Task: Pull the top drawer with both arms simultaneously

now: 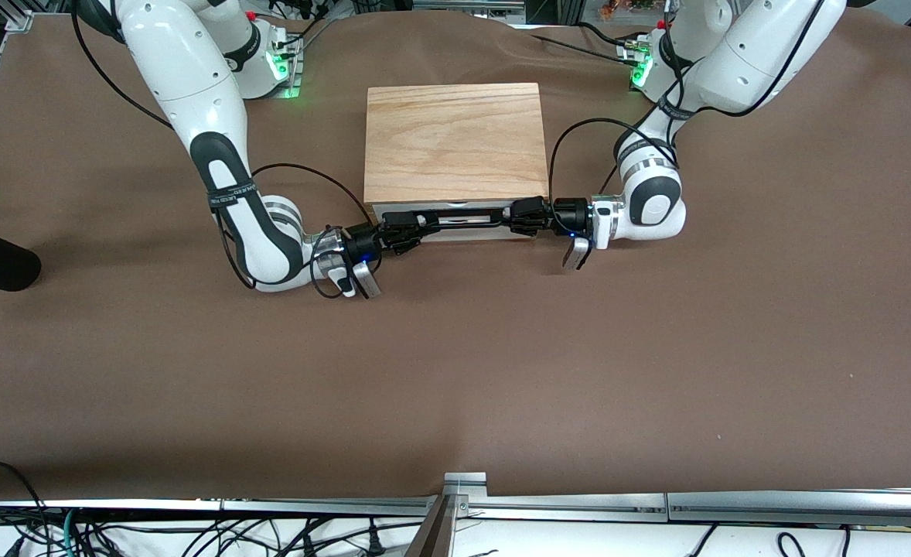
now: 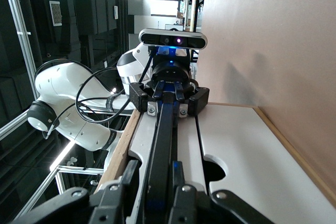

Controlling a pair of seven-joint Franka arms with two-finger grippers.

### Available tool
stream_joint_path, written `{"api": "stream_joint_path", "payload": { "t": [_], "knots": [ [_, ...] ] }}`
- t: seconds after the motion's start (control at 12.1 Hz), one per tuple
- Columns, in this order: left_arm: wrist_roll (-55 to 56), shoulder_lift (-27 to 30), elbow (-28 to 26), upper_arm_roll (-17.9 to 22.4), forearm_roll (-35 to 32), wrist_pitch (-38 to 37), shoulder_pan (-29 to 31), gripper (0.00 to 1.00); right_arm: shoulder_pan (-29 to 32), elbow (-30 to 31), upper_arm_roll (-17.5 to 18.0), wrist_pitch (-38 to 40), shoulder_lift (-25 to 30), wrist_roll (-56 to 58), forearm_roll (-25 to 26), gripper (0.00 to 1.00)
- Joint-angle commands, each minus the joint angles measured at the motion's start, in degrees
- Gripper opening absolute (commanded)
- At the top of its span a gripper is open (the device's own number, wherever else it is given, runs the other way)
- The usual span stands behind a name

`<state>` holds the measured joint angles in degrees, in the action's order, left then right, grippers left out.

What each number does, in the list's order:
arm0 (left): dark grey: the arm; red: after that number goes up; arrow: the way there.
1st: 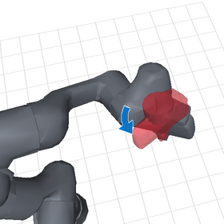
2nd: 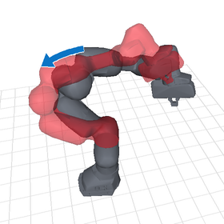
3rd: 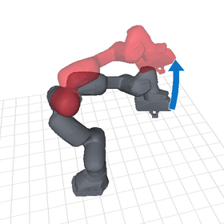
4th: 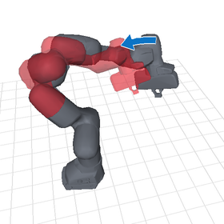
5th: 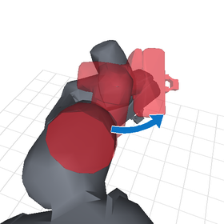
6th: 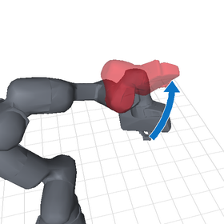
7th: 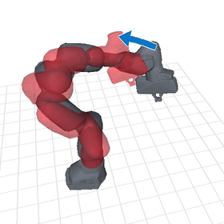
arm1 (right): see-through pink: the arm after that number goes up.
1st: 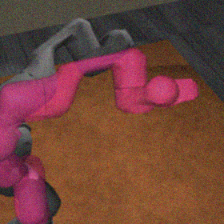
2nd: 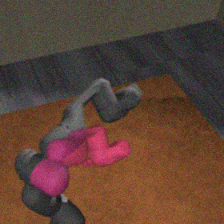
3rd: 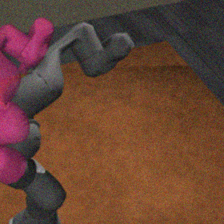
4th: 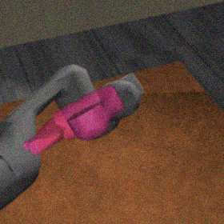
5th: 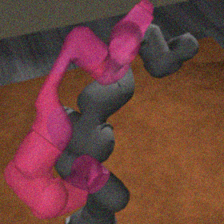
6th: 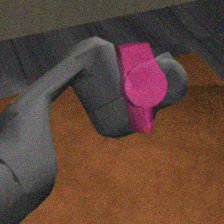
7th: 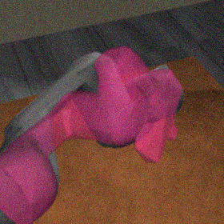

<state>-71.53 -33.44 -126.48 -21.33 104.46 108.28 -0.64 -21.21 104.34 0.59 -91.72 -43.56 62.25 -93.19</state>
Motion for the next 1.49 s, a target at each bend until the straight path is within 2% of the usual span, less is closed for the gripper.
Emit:
{"api": "stream_joint_path", "payload": {
  "t": [0.0,0.17,0.33,0.99,1.41],
  "knots": [
    [-1.42,0.39,-1.84,-0.38,0.66,0.36,0.03,0.0,0.21,2.45,0.02,0.4,1.99,1.21,-1.03,0.28],
    [-1.42,0.39,-1.75,-0.38,0.66,0.36,0.03,0.0,0.21,2.63,0.02,0.4,1.9,1.21,-1.03,0.25],
    [-1.51,0.13,-1.75,-0.38,0.49,0.36,0.03,0.0,0.38,2.63,-0.06,0.4,1.9,1.21,-1.03,0.0],
    [-0.89,-1.71,-1.14,-0.29,0.49,0.44,0.03,0.0,1.61,1.58,-0.15,0.32,1.9,0.95,-1.12,0.0],
    [-0.72,-2.77,-0.17,-0.2,0.57,0.44,0.55,0.0,3.11,-2.11,-0.24,-0.3,0.68,-0.54,-1.12,0.0]
  ]
}}
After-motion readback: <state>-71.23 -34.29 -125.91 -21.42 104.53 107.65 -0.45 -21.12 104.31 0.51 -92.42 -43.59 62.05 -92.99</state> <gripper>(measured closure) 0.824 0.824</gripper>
